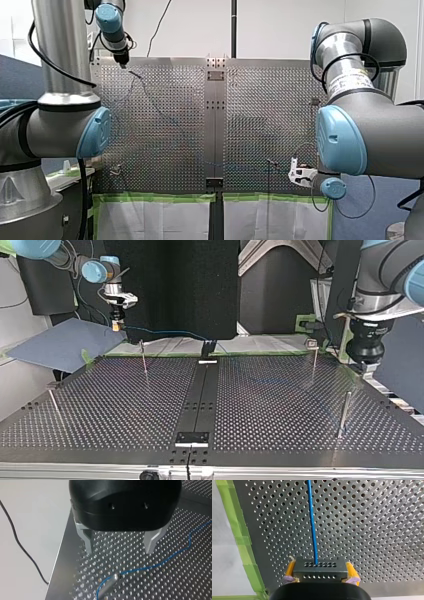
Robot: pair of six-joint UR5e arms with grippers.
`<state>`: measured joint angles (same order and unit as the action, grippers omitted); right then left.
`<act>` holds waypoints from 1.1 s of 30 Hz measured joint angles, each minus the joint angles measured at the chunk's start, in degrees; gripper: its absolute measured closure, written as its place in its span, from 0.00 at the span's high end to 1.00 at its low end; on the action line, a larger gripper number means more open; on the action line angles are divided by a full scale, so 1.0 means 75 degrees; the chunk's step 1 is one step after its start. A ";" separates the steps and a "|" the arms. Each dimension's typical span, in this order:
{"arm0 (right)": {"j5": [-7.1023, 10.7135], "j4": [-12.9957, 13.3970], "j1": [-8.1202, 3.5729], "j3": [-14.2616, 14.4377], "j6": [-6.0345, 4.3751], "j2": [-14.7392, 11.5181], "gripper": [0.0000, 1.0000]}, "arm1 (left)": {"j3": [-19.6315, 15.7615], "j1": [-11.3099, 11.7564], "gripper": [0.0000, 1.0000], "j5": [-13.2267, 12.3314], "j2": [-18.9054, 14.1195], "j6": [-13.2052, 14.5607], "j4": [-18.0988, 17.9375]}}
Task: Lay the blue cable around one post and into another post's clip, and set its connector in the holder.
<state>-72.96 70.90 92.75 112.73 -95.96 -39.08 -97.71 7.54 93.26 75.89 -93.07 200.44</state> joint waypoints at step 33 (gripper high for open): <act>-0.0048 -0.0430 0.0066 0.0001 0.0079 0.0000 0.00 | -0.2039 -0.1109 1.00 -0.2183 -0.0426 -0.1013 -0.1997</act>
<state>-73.32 67.67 93.24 112.74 -95.37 -39.08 -113.01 -0.78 76.89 72.69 -100.67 185.46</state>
